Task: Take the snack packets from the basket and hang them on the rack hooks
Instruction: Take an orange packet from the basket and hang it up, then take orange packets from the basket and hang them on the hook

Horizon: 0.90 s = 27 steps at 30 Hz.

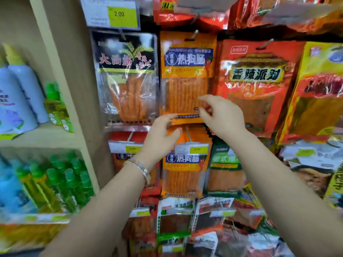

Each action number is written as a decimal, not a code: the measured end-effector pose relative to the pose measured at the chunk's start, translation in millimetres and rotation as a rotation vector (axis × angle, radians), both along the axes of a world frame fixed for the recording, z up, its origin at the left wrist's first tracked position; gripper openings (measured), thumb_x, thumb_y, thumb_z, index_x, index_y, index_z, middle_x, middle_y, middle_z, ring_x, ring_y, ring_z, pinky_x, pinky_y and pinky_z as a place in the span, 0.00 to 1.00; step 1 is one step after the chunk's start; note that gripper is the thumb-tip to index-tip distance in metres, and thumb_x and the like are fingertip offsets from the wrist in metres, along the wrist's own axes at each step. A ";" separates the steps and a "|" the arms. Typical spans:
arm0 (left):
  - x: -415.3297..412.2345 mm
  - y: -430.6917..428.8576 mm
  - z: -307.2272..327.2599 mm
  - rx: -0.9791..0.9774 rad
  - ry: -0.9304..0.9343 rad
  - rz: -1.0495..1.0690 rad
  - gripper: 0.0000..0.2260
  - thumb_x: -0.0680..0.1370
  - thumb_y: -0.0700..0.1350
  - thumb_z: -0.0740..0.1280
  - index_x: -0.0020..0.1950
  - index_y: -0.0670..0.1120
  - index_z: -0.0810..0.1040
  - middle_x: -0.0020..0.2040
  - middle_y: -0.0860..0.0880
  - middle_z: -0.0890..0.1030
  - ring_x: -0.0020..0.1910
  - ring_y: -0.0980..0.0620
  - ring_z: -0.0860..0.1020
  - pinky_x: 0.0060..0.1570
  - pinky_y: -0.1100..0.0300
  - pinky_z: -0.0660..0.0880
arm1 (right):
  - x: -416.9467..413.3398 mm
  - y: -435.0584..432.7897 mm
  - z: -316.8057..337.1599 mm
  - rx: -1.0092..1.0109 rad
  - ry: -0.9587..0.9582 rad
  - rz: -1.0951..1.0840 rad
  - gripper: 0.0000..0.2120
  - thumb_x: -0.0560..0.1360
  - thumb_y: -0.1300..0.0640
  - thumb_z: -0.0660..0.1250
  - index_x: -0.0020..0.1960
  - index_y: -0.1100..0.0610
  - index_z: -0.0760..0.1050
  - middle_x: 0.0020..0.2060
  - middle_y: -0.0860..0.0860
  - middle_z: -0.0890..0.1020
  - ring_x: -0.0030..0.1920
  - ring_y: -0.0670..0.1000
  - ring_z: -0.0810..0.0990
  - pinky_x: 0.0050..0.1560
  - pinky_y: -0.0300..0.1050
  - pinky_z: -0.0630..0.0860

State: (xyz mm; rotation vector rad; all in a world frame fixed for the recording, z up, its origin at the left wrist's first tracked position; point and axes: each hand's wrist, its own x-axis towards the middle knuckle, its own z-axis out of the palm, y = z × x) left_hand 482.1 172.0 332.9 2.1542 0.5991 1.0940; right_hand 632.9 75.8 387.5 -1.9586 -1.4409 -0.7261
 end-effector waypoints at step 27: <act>-433.0 -169.6 -362.2 -1.099 0.584 0.654 0.08 0.78 0.51 0.64 0.54 0.52 0.78 0.44 0.51 0.80 0.44 0.49 0.78 0.43 0.59 0.73 | -341.5 -157.6 -399.4 -1.064 1.269 0.224 0.13 0.77 0.62 0.64 0.61 0.58 0.73 0.43 0.49 0.77 0.45 0.47 0.76 0.41 0.25 0.68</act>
